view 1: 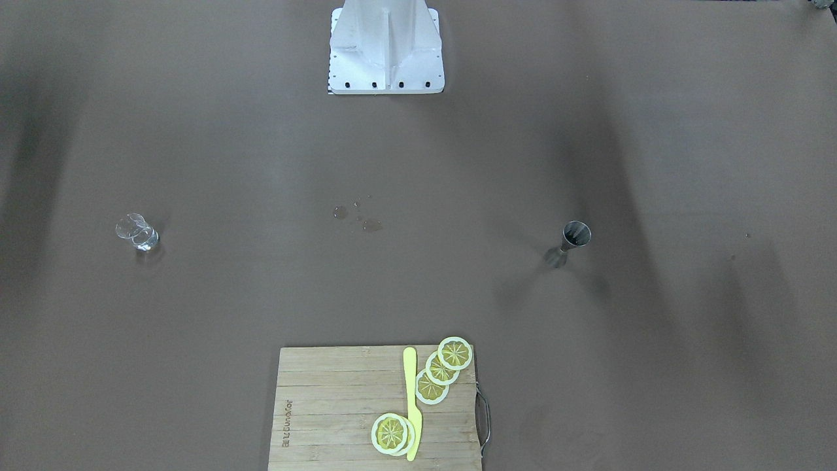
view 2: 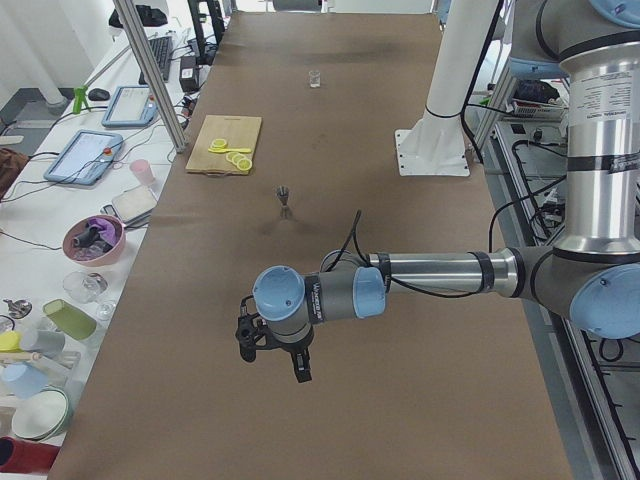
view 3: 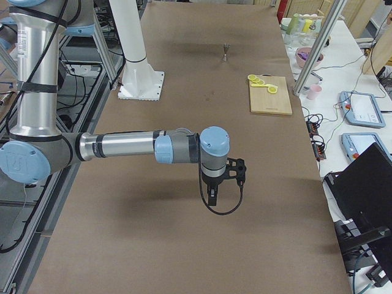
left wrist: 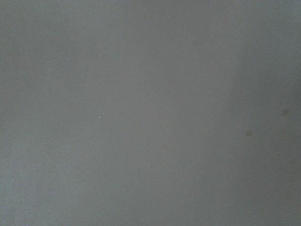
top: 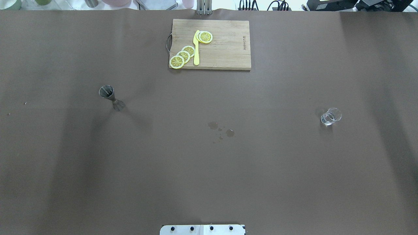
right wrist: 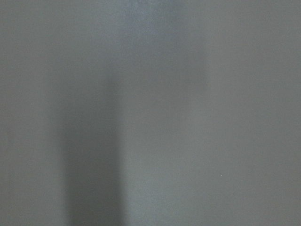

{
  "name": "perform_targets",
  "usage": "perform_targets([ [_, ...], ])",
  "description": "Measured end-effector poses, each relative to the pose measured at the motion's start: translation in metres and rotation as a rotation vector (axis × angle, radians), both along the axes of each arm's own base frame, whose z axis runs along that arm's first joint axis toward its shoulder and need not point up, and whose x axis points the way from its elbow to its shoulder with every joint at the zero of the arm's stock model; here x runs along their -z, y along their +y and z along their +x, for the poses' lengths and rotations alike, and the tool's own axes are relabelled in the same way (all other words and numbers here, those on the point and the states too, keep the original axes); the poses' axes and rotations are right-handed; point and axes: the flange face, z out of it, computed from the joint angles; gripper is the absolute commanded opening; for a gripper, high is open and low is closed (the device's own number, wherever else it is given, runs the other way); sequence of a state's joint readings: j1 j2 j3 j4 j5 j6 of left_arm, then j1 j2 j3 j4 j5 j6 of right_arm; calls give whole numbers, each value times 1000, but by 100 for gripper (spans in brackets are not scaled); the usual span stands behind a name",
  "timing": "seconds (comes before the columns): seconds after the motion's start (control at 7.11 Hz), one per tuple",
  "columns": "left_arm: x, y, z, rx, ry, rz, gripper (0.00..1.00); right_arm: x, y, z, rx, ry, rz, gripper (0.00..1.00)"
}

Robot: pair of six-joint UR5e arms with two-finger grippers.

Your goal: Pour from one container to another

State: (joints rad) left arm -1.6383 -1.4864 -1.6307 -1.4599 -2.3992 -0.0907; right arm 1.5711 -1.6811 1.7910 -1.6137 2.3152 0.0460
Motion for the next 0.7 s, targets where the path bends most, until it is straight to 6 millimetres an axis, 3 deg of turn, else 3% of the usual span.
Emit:
perform_targets([
  [0.7,1,-2,0,1,0,1,98,-4,4,2,3,7,-1,100],
])
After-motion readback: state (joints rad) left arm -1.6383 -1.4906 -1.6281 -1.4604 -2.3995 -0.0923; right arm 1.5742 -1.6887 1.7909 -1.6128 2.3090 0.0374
